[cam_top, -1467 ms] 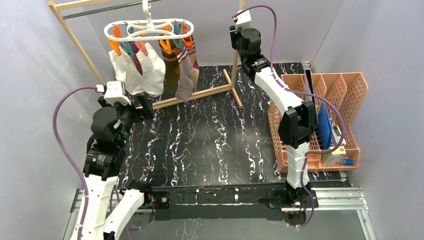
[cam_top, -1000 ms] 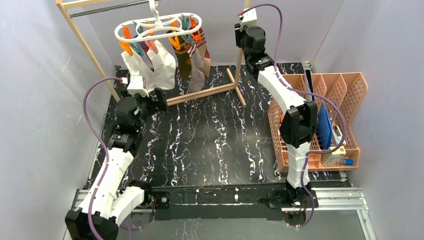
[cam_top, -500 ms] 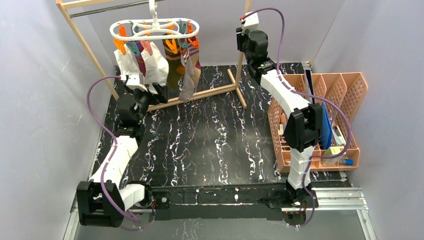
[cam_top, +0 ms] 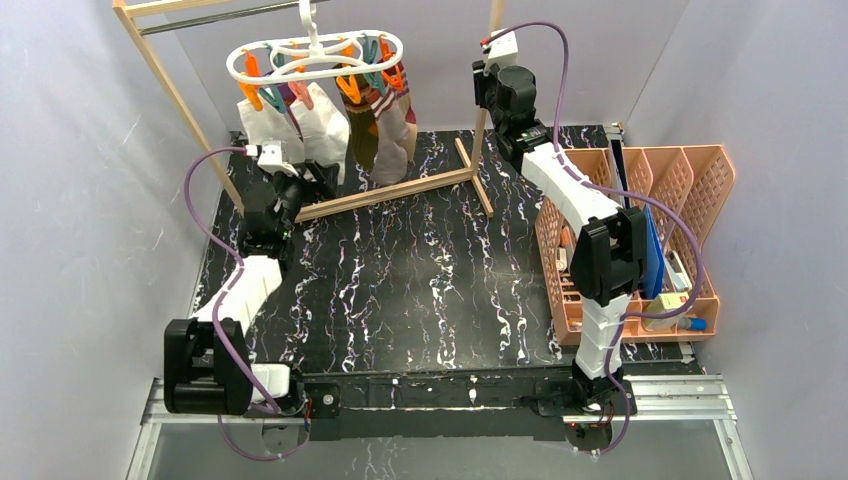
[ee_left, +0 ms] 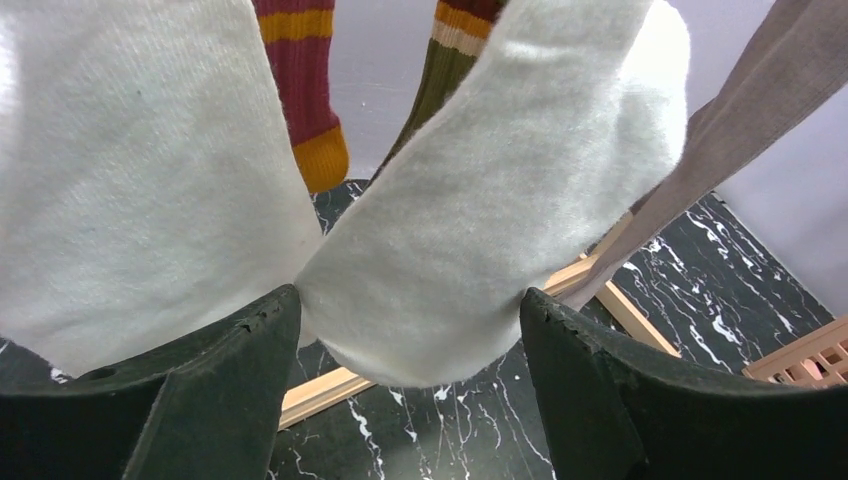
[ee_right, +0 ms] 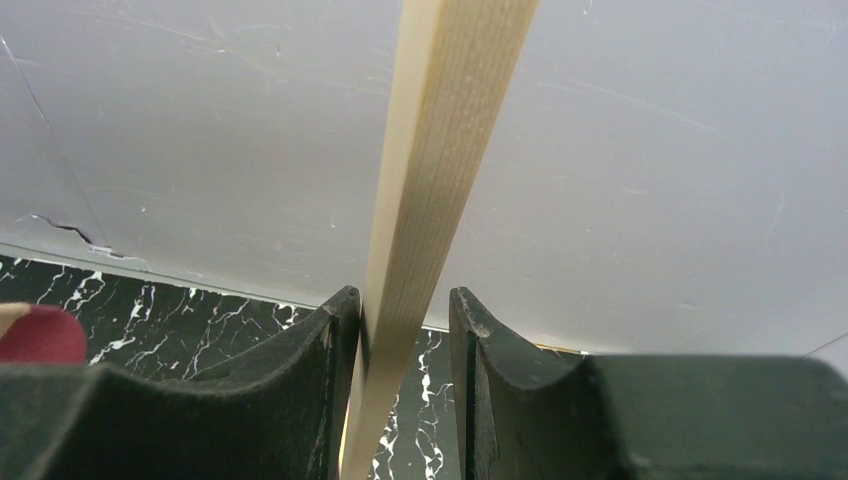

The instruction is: Remove the socks clipped to the hanger

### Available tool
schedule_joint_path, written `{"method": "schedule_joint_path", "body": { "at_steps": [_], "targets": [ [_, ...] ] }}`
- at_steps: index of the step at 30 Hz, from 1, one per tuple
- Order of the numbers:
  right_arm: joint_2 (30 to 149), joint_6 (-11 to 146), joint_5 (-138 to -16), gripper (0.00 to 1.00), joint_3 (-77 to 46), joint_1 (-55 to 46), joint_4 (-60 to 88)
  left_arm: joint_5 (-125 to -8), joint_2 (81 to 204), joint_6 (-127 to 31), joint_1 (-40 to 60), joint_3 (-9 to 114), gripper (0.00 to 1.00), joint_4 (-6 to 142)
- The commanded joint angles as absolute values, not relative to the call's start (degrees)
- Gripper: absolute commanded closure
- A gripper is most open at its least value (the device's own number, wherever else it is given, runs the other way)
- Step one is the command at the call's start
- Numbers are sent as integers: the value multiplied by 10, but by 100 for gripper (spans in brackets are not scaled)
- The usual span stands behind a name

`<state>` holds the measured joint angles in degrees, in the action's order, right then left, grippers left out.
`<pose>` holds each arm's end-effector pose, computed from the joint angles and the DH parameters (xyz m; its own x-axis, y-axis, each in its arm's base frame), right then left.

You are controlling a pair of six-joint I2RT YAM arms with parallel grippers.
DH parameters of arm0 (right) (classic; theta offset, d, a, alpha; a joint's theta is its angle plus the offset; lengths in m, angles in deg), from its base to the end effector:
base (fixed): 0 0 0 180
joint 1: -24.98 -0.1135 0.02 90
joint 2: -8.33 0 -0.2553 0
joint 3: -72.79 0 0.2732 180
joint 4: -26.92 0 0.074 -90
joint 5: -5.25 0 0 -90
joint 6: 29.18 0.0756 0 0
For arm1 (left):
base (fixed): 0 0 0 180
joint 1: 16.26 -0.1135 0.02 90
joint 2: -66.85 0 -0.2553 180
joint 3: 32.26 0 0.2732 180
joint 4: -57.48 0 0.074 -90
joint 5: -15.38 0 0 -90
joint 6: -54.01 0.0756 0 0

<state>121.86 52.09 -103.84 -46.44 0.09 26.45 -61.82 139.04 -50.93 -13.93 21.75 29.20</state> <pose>0.4990 0.2043 0.3880 0.0973 -0.1130 -0.9888 -0.0886 0.9886 -0.1217 0.3459 -0.0308 0.2972 0.1029 -0.2558 -0.9612 0.2940 0.9310 -0.2163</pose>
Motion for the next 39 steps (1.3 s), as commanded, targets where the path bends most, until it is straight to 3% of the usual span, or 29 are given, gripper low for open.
{"method": "schedule_joint_path", "body": {
  "at_steps": [1,4,9,19,20,22,24,35,39],
  "targets": [
    [1181,522,-1048,54,-456,6,286,-595,1412,-526,-145,240,22,228],
    [1179,519,-1047,54,-454,6,285,-585,1430,-534,-148,249,23,217],
    [1177,518,-1048,54,-450,6,285,-576,1439,-545,-153,253,46,206],
    [1151,519,-1054,53,-404,6,289,-536,1466,-561,-162,258,73,188],
    [1146,519,-1055,45,-399,6,286,-530,1468,-565,-178,260,76,186],
    [1135,522,-1059,19,-390,6,278,-520,1472,-569,-185,261,90,186],
    [1122,527,-1066,4,-375,6,272,-515,1473,-570,-187,260,98,186],
    [1005,570,-1112,1,-248,6,253,-492,1433,-589,-191,226,100,186],
    [946,632,-1078,1,-196,-3,211,-481,1405,-603,-191,194,100,187]
  ]
}}
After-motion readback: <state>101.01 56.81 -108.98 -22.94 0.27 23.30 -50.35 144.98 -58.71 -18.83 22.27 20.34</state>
